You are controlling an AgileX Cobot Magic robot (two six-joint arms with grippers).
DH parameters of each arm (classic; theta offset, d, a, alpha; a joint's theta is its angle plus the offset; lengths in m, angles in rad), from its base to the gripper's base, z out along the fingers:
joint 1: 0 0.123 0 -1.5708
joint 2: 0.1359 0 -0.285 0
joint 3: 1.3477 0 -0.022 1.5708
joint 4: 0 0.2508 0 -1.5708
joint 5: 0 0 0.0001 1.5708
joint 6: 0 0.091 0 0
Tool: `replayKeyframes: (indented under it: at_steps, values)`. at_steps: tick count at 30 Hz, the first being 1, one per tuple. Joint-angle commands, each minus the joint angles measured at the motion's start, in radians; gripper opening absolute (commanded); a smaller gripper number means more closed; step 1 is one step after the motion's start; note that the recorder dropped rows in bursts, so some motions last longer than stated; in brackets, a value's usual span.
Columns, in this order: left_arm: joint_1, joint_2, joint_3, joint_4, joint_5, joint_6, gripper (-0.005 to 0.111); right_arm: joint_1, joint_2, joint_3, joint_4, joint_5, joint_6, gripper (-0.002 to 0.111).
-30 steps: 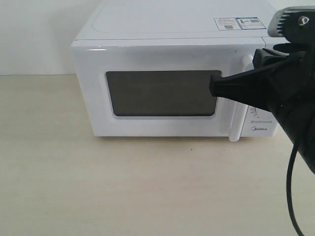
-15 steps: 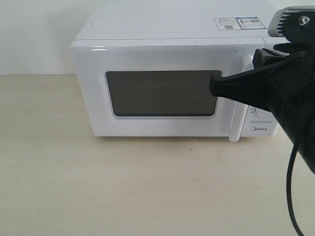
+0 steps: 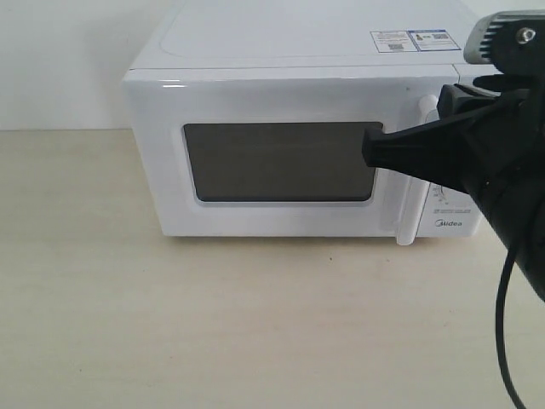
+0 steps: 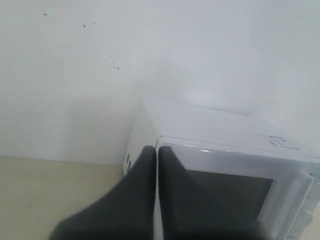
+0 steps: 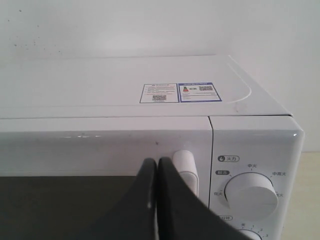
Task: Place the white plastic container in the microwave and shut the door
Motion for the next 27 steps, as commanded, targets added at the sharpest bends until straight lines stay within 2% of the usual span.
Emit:
replayKeyframes:
  at_steps: [1,7,9,13,16,19,27]
  values:
    - [0.003,-0.007,0.104,-0.005,-0.095,-0.002,0.004,0.001,-0.006,0.007,-0.008,-0.012,0.0,0.0]
    - [0.003,-0.007,0.248,-0.022,-0.208,-0.002,0.004,0.001,-0.006,0.007,-0.008,-0.014,0.0,0.0]
    - [0.003,-0.007,0.315,-0.022,-0.305,-0.002,0.004,0.001,-0.006,0.007,-0.008,-0.014,0.0,0.0]
    - [0.003,-0.007,0.456,-0.022,-0.592,0.005,0.004,0.001,-0.006,0.007,-0.008,-0.011,0.0,0.0]
    - [0.003,-0.007,0.551,-0.018,-0.723,0.013,0.004,0.001,-0.006,0.007,-0.008,-0.011,0.0,0.0]
    - [0.003,-0.007,0.579,-0.018,-0.772,0.02,0.004,0.001,-0.006,0.007,-0.008,-0.011,0.0,0.0]
    - [0.005,-0.007,0.579,-0.018,-0.686,0.098,0.004,0.001,-0.006,0.007,-0.008,-0.011,0.0,0.0]
